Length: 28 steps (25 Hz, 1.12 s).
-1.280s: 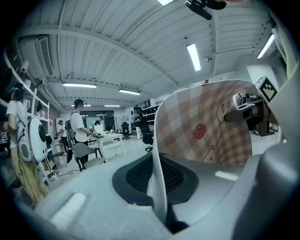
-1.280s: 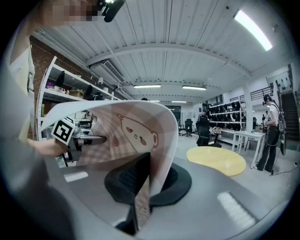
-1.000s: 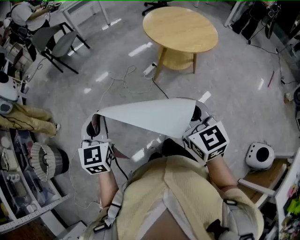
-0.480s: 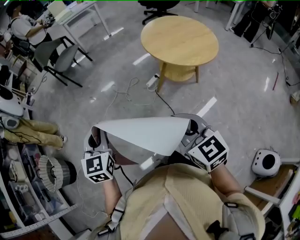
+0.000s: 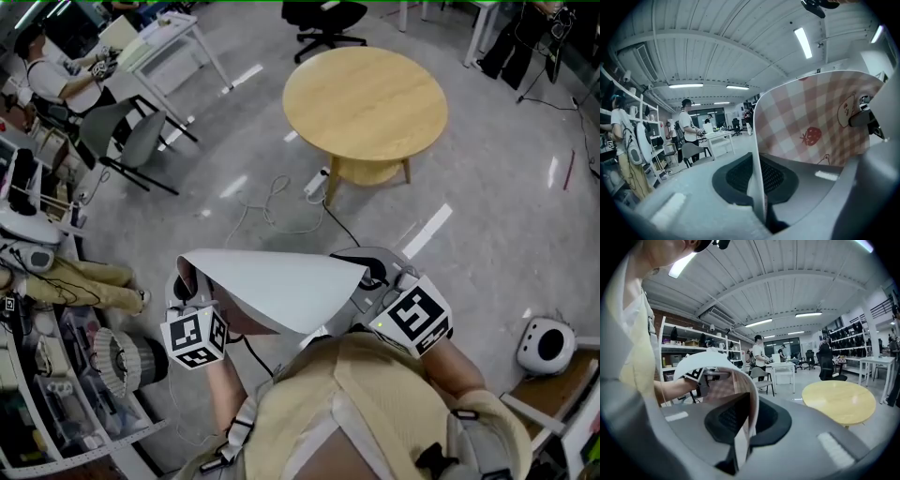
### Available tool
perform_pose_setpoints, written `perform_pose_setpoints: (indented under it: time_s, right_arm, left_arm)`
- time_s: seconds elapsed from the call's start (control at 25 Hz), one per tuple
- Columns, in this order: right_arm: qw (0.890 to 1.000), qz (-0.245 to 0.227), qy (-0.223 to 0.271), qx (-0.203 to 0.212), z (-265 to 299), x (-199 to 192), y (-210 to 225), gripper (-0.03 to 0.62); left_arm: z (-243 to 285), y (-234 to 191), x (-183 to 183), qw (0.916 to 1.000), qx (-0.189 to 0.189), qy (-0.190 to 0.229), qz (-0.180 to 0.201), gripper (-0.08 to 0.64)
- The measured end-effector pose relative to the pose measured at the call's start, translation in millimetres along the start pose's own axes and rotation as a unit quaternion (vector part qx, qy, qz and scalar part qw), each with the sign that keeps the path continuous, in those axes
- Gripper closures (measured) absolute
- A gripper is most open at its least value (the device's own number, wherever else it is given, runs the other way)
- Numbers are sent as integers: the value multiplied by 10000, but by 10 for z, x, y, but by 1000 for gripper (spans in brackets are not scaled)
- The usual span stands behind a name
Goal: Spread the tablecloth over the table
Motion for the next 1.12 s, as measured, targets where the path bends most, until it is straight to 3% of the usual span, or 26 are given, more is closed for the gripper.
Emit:
perform_pose_setpoints:
  time_s: [0.16, 0.36, 0.56, 1.12]
  right_arm:
    - [9997, -26, 194, 162, 18, 34, 171, 583]
    - [9998, 71, 174, -94, 172, 20, 467, 583]
    - [9990, 98, 227, -361, 359, 97, 743, 583]
    - [9903, 367, -249, -1314, 1402, 380, 1471, 583]
  left_arm:
    - [190, 65, 129, 9999, 107, 88, 83, 555]
    - [542, 39, 277, 9995, -83, 28, 294, 555]
    - [1127, -31, 408, 9974, -427, 27, 576, 555]
    - [2884, -618, 617, 9862, -1599, 110, 421, 555]
Point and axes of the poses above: the fingertips, and each gripper's own axes: z forward along the fingers, y to its right, x out of its top, the point moved 10 cm from there along -z, backward along the fingers, and after that the axes turned 8 degrees about -x, right-handed, at the moved point
